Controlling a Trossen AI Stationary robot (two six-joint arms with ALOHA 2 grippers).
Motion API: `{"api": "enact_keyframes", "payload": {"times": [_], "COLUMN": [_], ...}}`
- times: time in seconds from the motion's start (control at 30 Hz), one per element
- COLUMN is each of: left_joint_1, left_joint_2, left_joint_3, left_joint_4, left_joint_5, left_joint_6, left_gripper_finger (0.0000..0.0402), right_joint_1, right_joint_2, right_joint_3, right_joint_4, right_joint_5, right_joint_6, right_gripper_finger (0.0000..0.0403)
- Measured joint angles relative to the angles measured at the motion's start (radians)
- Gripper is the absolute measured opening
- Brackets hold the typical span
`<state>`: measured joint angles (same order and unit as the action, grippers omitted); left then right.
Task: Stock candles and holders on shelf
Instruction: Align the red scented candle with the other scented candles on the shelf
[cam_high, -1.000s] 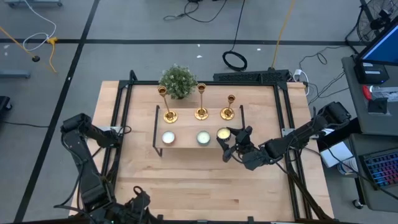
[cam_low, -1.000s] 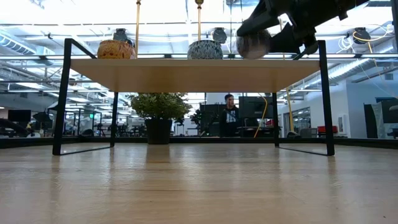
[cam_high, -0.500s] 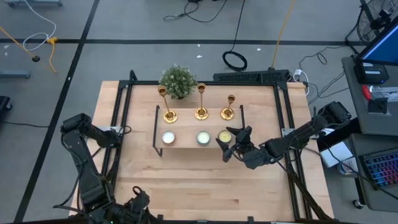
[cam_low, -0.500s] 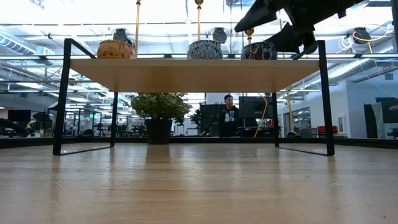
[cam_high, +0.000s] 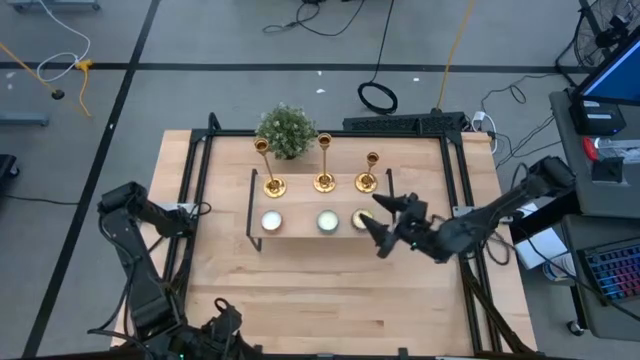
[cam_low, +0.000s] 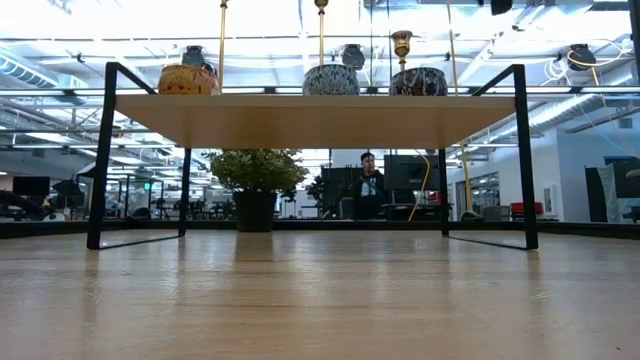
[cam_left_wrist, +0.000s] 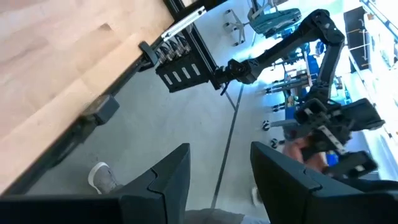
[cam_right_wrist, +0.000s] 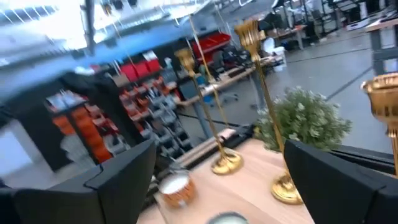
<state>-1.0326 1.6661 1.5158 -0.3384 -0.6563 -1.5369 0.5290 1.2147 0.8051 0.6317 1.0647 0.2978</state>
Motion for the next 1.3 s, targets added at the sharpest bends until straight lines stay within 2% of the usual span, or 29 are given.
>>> {"api": "enact_keyframes", "payload": {"times": [0.13,0.27,0.4,0.6,0.8,0.93,1.07,1.13,1.3], "left_joint_1": [0.045,0.138,0.257,0.439,0.606,0.695,0.756,0.779,0.81], "left_joint_2": [0.0,0.0,0.0,-0.004,-0.01,-0.01,-0.01,-0.01,0.006], "left_joint_3": [0.0,0.0,0.0,0.0,0.0,0.0,0.0,0.007,0.111], "left_joint_4": [0.003,0.012,0.035,0.082,0.081,0.082,0.079,0.066,-0.094], "left_joint_5": [0.017,0.16,0.298,0.447,0.536,0.591,0.597,0.601,0.615], "left_joint_6": [0.056,0.16,0.29,0.433,0.519,0.564,0.612,0.635,0.711], "left_gripper_finger": [0.0172,0.0172,0.0172,0.0172,0.0169,0.0128,0.0051,0.0015,0.0004], "right_joint_1": [0.041,0.106,0.173,0.28,0.392,0.455,0.504,0.522,0.557], "right_joint_2": [-0.048,-0.085,-0.124,-0.191,-0.233,-0.251,-0.277,-0.295,-0.329], "right_joint_3": [0.0,0.001,0.002,0.002,0.002,0.002,0.002,0.002,0.003], "right_joint_4": [0.008,0.008,-0.023,-0.111,-0.148,-0.154,-0.196,-0.223,-0.258], "right_joint_5": [0.0,-0.001,-0.023,-0.024,-0.031,-0.048,-0.048,-0.044,-0.043], "right_joint_6": [0.004,0.004,0.004,0.058,0.091,0.087,0.066,0.077,0.062], "right_gripper_finger": [0.0349,0.0346,0.0323,0.0262,0.0166,0.009,0.0016,0.0008,0.0004]}}
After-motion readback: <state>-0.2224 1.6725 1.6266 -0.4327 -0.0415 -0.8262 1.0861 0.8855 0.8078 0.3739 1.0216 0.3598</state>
